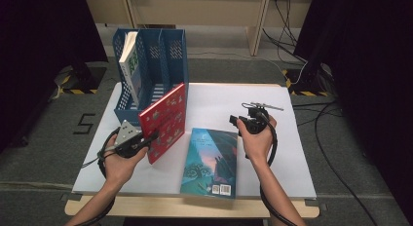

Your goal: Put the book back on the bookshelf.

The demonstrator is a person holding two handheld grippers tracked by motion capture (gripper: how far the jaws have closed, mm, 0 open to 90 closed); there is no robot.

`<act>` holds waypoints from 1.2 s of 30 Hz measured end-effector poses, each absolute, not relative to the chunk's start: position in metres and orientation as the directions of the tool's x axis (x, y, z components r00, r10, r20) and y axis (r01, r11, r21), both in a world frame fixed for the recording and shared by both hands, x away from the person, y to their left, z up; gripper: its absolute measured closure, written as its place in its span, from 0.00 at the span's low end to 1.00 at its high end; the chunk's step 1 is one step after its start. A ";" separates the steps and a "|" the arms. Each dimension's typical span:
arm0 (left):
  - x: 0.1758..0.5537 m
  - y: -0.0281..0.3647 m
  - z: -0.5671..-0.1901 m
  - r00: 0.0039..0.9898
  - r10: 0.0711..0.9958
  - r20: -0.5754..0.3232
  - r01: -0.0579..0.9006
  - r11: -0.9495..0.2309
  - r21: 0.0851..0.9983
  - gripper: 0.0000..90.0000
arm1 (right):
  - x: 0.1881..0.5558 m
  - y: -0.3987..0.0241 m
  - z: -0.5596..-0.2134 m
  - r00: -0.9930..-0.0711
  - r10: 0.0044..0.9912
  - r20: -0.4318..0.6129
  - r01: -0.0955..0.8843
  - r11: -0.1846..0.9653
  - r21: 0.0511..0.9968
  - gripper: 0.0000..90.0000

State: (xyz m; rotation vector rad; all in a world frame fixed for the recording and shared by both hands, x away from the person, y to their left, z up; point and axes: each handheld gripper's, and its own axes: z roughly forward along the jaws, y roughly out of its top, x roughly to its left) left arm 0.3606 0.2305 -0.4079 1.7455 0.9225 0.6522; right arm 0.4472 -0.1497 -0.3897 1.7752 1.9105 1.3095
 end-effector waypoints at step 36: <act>0.369 0.223 -0.405 0.550 0.835 -0.020 0.146 -0.073 0.987 0.87 | 0.442 -0.156 -0.394 -0.232 0.886 0.402 0.685 -0.145 0.714 0.65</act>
